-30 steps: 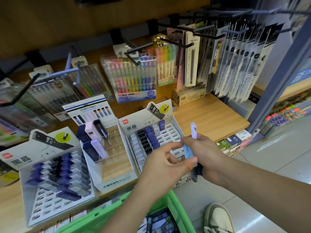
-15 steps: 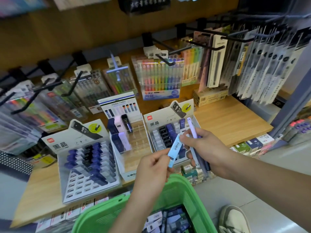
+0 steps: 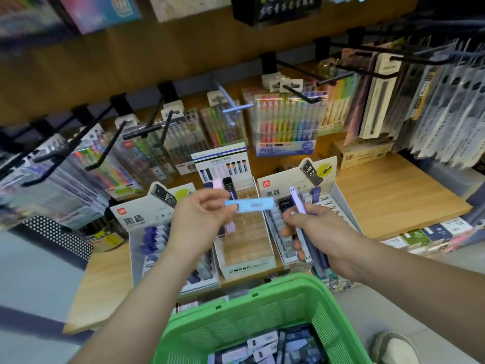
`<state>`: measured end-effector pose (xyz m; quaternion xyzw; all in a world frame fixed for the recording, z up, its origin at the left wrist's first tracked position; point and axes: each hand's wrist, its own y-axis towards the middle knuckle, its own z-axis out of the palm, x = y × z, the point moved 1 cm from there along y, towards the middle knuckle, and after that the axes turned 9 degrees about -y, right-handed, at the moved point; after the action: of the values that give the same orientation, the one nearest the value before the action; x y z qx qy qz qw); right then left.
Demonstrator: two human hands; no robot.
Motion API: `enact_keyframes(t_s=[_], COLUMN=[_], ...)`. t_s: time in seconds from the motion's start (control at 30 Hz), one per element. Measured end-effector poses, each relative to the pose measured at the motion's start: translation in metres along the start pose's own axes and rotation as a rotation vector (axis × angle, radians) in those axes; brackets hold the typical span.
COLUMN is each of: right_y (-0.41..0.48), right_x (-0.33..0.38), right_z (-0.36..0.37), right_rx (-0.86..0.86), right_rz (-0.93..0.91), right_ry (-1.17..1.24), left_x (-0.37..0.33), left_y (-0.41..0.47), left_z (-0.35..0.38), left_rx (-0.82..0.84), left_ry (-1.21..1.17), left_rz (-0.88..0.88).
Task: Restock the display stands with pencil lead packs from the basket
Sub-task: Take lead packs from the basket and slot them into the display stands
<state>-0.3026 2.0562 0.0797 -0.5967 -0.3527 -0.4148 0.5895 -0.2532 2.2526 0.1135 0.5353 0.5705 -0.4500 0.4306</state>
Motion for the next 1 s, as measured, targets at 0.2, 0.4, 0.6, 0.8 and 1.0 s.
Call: enact_keyframes(t_s=[0.2,0.4,0.6,0.8,1.0], right_y=[0.003,0.005,0.004,0.001,-0.001], right_x=[0.002,0.000,0.000,0.000,0.003], right_z=[0.000,-0.002,-0.001,0.000,-0.003], right_rx=[-0.024,-0.010,0.021,0.076,0.160], right_rz=[0.049,0.058,0.063,0.109,0.129], right_ry=[0.037,0.007,0.041,0.093,0.128], left_x=[-0.013,-0.005,-0.013,0.000,0.009], left_y=[0.062,0.090,0.102,0.107,0.111], left_z=[0.004,0.024,0.035,0.041,0.045], left_rx=[-0.131,0.067,0.208,0.239,0.193], left_ry=[0.461,0.886,1.230,1.307,1.356], left_rz=[0.357,0.350,0.411,0.459,0.662])
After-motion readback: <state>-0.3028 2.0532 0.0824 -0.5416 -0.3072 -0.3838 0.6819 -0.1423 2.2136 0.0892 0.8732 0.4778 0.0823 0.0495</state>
